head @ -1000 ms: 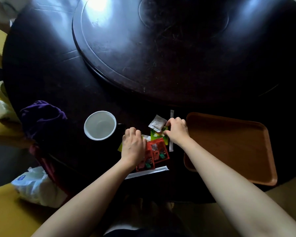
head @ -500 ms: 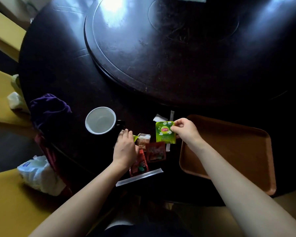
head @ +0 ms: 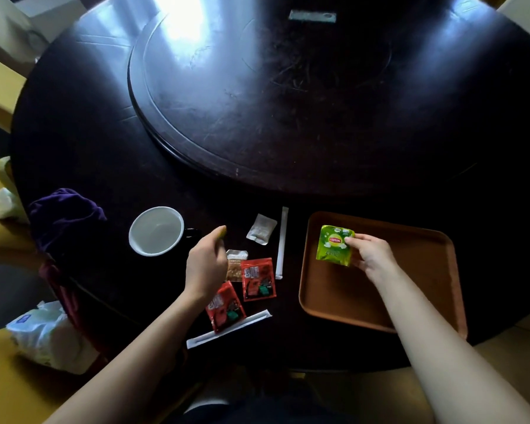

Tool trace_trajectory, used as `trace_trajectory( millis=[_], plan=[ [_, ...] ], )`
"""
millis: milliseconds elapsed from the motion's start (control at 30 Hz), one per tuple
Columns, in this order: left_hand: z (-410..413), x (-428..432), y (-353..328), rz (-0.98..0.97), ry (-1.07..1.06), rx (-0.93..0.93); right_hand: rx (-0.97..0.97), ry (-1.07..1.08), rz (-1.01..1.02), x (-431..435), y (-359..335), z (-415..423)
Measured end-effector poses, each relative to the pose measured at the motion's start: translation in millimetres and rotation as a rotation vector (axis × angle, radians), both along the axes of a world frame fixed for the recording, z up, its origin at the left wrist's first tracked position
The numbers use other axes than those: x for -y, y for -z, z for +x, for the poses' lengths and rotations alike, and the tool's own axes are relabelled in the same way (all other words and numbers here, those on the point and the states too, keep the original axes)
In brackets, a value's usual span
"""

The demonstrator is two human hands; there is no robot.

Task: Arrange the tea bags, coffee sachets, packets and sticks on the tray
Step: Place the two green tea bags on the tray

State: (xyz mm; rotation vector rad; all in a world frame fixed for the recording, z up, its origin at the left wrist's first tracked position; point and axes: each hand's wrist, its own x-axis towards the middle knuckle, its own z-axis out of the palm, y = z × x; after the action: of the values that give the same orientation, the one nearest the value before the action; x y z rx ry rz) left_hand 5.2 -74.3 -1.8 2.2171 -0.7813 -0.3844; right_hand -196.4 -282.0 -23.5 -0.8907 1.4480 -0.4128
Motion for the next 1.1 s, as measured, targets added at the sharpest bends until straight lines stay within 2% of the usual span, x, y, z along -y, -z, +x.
trace_trajectory(
  millis=[133,233,467,567,667,733,833,1100],
  plan=[
    [-11,17,-8,-0.150,-0.184,-0.541,-0.088,0.063,-0.076,5,11,9],
    [-18,26,-9,-0.204,-0.221,-0.734,-0.261,0.073,-0.179,9,20,18],
    [-28,31,-5,-0.192,-0.229,-0.853,-0.560,-0.069,-0.403,-2,17,23],
    [-30,30,-2,-0.182,-0.226,-0.877,-0.579,-0.189,-0.595,-10,14,16],
    [-30,31,0,-0.204,-0.232,-0.899,-0.559,-0.451,-0.889,-16,15,7],
    [-31,33,1,-0.219,-0.229,-0.915,-0.560,-0.685,-1.004,-19,20,2],
    [-32,37,3,-0.232,-0.223,-0.958,-0.606,-0.831,-1.015,-22,28,-2],
    [-40,50,5,-0.280,-0.211,-1.119,-0.577,-0.819,-1.057,-18,34,0]
  ],
)
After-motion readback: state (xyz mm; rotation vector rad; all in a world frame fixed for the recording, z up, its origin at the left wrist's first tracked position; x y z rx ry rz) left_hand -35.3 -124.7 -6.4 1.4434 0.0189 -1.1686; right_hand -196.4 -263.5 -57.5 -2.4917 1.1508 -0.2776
